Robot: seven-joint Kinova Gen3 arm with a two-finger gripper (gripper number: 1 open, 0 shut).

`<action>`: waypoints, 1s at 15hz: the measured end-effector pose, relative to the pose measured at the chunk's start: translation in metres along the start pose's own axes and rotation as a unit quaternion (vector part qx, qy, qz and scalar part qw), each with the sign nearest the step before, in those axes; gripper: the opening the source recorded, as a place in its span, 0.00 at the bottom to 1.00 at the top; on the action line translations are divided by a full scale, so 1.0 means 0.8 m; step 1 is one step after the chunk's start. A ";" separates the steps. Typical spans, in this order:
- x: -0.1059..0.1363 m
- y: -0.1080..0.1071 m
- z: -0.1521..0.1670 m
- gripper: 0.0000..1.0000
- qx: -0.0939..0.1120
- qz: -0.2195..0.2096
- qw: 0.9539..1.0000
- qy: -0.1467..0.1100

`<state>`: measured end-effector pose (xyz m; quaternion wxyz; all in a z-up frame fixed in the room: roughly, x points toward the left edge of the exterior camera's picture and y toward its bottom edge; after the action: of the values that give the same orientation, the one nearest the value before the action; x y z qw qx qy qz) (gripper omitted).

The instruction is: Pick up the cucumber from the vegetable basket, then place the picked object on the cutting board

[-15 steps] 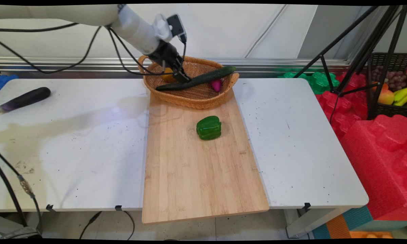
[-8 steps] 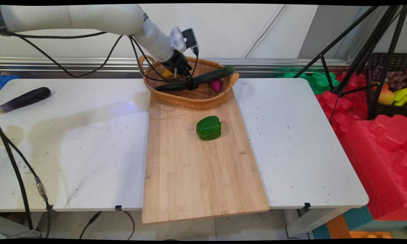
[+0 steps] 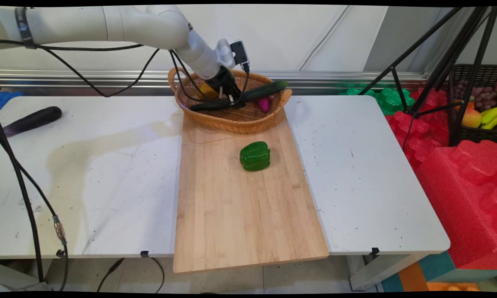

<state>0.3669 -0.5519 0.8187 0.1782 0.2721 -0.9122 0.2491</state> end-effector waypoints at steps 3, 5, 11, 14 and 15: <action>0.001 0.002 -0.007 0.00 0.013 -0.003 1.000 0.000; 0.003 0.005 -0.023 0.00 0.024 -0.007 1.000 0.004; 0.023 0.026 -0.116 0.00 0.057 -0.006 0.997 0.049; 0.032 0.041 -0.161 0.00 0.067 0.004 0.995 0.071; 0.033 0.047 -0.175 0.00 0.069 0.007 0.995 0.077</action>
<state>0.3504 -0.4580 0.9317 0.2273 0.2572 -0.8784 0.3325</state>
